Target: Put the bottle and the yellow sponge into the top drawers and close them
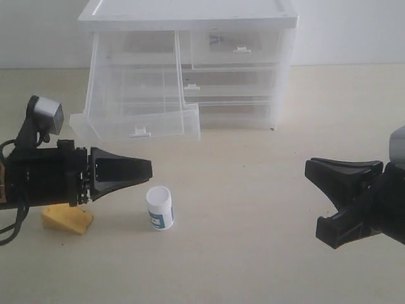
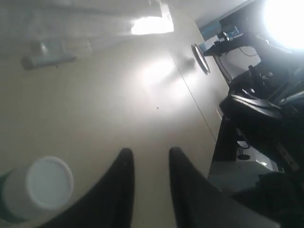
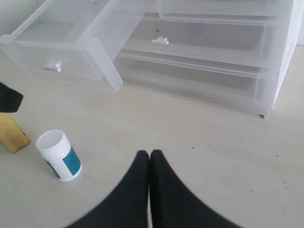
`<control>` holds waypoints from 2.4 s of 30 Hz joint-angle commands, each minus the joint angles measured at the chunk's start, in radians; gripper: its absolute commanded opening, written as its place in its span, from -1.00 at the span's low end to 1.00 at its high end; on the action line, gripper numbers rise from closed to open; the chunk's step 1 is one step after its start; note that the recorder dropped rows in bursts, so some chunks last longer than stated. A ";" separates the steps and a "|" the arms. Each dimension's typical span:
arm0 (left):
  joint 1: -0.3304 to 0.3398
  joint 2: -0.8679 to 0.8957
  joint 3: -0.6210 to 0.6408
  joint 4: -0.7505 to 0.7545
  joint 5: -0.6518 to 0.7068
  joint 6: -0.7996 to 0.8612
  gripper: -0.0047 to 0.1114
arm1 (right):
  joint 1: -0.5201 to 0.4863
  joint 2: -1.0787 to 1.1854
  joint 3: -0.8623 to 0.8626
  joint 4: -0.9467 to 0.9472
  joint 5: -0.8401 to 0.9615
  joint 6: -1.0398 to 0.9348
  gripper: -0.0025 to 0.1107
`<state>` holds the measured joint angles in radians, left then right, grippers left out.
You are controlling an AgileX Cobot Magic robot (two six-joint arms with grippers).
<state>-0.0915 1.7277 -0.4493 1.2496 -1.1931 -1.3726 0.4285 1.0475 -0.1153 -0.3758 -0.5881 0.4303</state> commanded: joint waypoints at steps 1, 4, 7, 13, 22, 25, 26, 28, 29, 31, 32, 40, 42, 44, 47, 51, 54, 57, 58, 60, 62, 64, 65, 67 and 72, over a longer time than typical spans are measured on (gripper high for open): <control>0.013 -0.050 0.044 0.029 -0.028 0.051 -0.85 | 0.001 0.000 -0.004 -0.017 0.001 0.018 -0.96; 0.031 -0.117 0.089 0.029 -0.028 0.106 -0.85 | 0.001 0.000 -0.009 -0.159 -0.024 0.106 -0.96; 0.054 -0.258 0.117 0.027 -0.028 0.127 -0.85 | 0.001 0.002 -0.057 -0.447 -0.070 0.345 -0.96; 0.136 -0.664 0.109 -0.028 0.037 0.109 -0.85 | 0.080 0.072 -0.222 -0.827 -0.066 0.749 -0.96; 0.152 -1.185 0.125 -0.038 0.943 0.008 -0.85 | 0.598 0.510 -0.583 -0.495 0.324 0.512 -0.79; 0.152 -1.275 0.147 -0.064 1.040 0.008 -0.85 | 0.672 0.674 -0.761 -0.467 0.438 0.452 -0.38; 0.152 -1.295 0.155 -0.064 1.043 0.008 -0.85 | 0.688 0.722 -0.820 -0.467 0.459 0.449 -0.20; 0.152 -1.322 0.173 -0.064 1.043 0.008 -0.85 | 0.707 0.839 -0.971 -0.483 0.496 0.416 0.21; 0.152 -1.322 0.176 -0.064 1.045 0.008 -0.85 | 0.707 0.902 -1.042 -0.486 0.515 0.373 0.37; 0.152 -1.322 0.176 -0.064 1.043 0.008 -0.85 | 0.707 0.983 -1.135 -0.486 0.588 0.355 0.47; 0.152 -1.322 0.176 -0.064 1.041 0.008 -0.85 | 0.707 1.014 -1.169 -0.486 0.628 0.353 0.48; 0.152 -1.322 0.176 -0.064 1.031 0.008 -0.85 | 0.672 1.237 -1.393 -0.493 0.668 0.317 0.27; 0.152 -1.322 0.176 -0.064 1.030 0.011 -0.85 | 0.669 1.231 -1.393 -0.465 0.722 0.319 -0.43; 0.152 -1.322 0.176 -0.064 1.030 0.011 -0.85 | 0.688 1.200 -1.393 -0.393 0.826 0.320 -0.95; 0.152 -1.322 0.176 -0.064 1.035 0.012 -0.85 | 0.743 1.120 -1.376 -0.319 0.999 0.227 -0.94; 0.152 -1.322 0.176 -0.064 1.058 0.012 -0.85 | 0.825 0.938 -1.260 -0.270 1.089 0.168 -0.94; 0.152 -1.322 0.176 -0.064 1.060 0.012 -0.85 | 0.842 0.767 -1.123 -0.286 1.098 0.196 -0.94; 0.152 -1.322 0.176 -0.064 1.060 0.012 -0.85 | 0.795 0.590 -1.028 -0.383 1.033 0.333 -0.94; 0.152 -1.322 0.176 -0.064 1.060 0.012 -0.85 | 0.759 0.523 -1.007 -0.416 0.971 0.374 -0.94; 0.152 -1.322 0.176 -0.064 1.058 0.003 -0.85 | 0.698 0.460 -1.000 -0.431 0.877 0.395 -0.94; 0.152 -1.322 0.176 -0.064 1.044 0.003 -0.85 | 0.602 0.437 -1.012 -0.457 0.747 0.391 -0.94; 0.152 -1.322 0.176 -0.064 1.032 0.003 -0.85 | 0.499 0.471 -1.034 -0.450 0.644 0.401 -0.93; 0.152 -1.322 0.176 -0.064 1.030 0.003 -0.85 | 0.468 0.504 -1.050 -0.436 0.613 0.412 -0.93; 0.152 -1.322 0.176 -0.064 1.030 0.003 -0.85 | 0.413 0.583 -1.089 -0.419 0.588 0.434 -0.93; 0.152 -1.322 0.176 -0.064 1.030 0.003 -0.85 | 0.383 0.716 -1.191 -0.421 0.618 0.411 -0.93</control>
<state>0.0579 0.4121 -0.2760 1.1949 -0.1614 -1.3590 0.8253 1.7167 -1.2523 -0.7962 0.0429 0.8497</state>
